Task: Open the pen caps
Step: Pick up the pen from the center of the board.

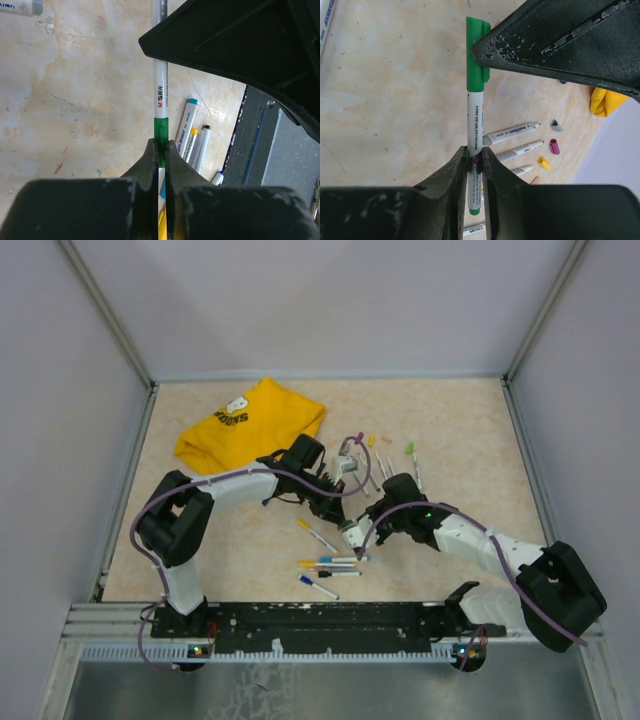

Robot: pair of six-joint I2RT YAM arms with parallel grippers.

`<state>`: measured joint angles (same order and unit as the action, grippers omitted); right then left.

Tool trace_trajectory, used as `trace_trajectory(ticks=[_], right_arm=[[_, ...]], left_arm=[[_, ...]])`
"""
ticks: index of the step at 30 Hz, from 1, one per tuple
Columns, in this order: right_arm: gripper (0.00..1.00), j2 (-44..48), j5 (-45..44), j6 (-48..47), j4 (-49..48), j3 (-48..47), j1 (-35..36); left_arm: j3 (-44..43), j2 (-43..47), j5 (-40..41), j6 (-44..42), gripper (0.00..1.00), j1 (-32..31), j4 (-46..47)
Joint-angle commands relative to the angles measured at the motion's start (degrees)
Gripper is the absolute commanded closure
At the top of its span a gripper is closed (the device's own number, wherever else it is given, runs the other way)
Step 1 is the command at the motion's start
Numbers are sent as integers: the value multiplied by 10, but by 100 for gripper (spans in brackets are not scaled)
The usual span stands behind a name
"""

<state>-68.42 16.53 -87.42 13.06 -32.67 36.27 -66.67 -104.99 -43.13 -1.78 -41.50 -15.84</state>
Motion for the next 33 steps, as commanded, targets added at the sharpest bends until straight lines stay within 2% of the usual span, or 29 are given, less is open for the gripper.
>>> trace_trajectory(ticks=[1,4,7,13,16,23,33], right_arm=[[84,1,-14,8,-6,-13,3],[88,-1,-9,11,2,-18,3],[98,0,-1,17,13,-24,3],[100,6,14,42,21,-35,3],[100,9,20,57,25,-39,3],[100,27,59,83,38,-51,-13],[100,46,136,125,58,-68,-52]], left_arm=[[7,22,-26,-12,100,-3,11],[18,32,-23,-7,100,-3,22],[35,50,-19,2,100,-2,39],[76,93,-3,23,78,1,76],[104,121,5,35,71,2,106],[193,244,71,70,44,10,209],[348,421,174,144,27,23,386]])
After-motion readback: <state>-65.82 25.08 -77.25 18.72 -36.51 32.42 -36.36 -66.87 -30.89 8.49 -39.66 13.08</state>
